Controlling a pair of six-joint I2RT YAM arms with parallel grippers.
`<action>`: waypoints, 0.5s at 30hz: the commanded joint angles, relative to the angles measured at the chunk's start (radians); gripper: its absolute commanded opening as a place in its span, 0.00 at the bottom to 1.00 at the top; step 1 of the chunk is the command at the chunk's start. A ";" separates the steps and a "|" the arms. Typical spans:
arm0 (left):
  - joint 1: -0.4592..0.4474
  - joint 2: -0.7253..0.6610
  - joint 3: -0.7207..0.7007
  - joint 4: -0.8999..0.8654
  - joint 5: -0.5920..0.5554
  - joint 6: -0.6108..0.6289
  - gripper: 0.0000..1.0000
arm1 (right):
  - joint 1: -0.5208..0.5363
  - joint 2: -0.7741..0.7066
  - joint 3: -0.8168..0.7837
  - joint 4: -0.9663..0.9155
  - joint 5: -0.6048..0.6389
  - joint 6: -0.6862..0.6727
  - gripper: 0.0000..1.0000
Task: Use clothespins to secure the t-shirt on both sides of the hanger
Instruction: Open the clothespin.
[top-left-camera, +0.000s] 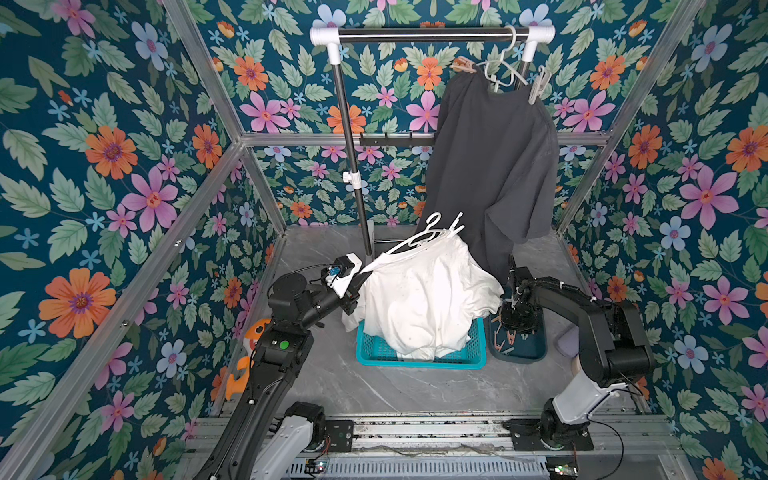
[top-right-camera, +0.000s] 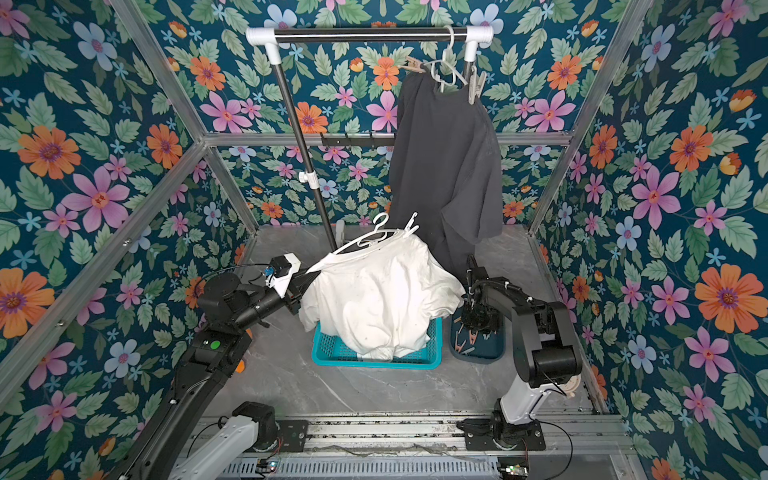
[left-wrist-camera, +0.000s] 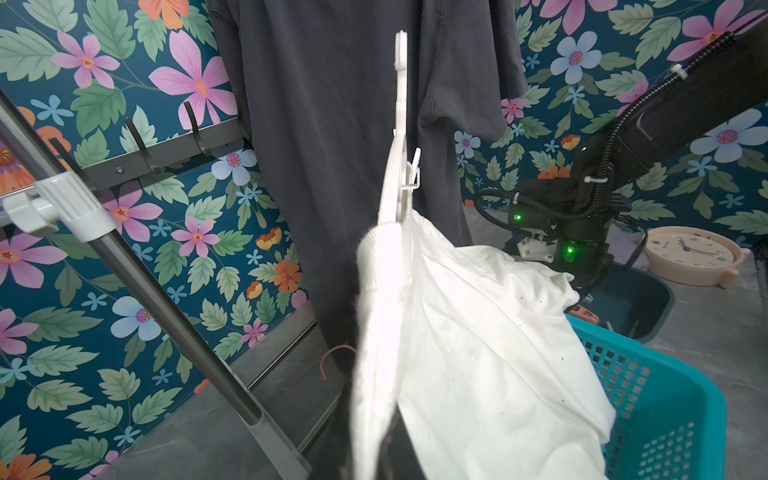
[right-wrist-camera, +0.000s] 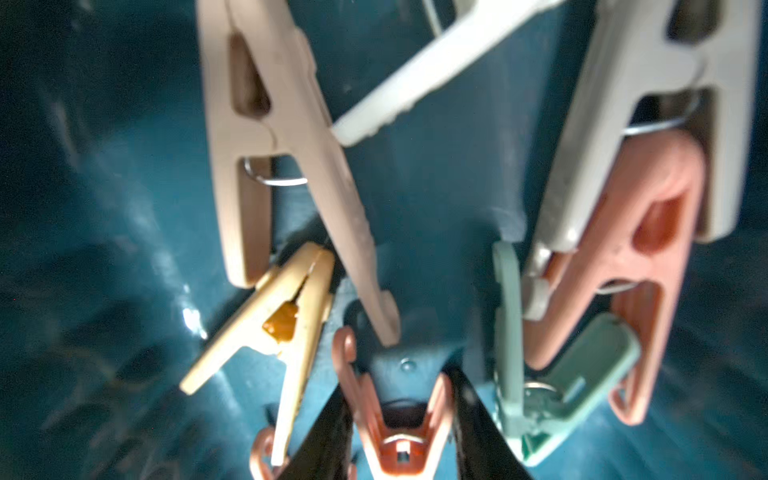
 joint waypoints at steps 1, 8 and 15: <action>0.001 -0.007 0.001 0.063 0.001 0.000 0.00 | 0.008 0.035 0.009 -0.052 0.016 0.022 0.39; 0.001 -0.011 -0.002 0.063 -0.002 0.002 0.00 | 0.038 0.028 0.005 -0.070 0.040 0.056 0.42; 0.001 -0.012 -0.002 0.064 -0.002 0.002 0.00 | 0.044 0.023 -0.010 -0.063 0.040 0.073 0.37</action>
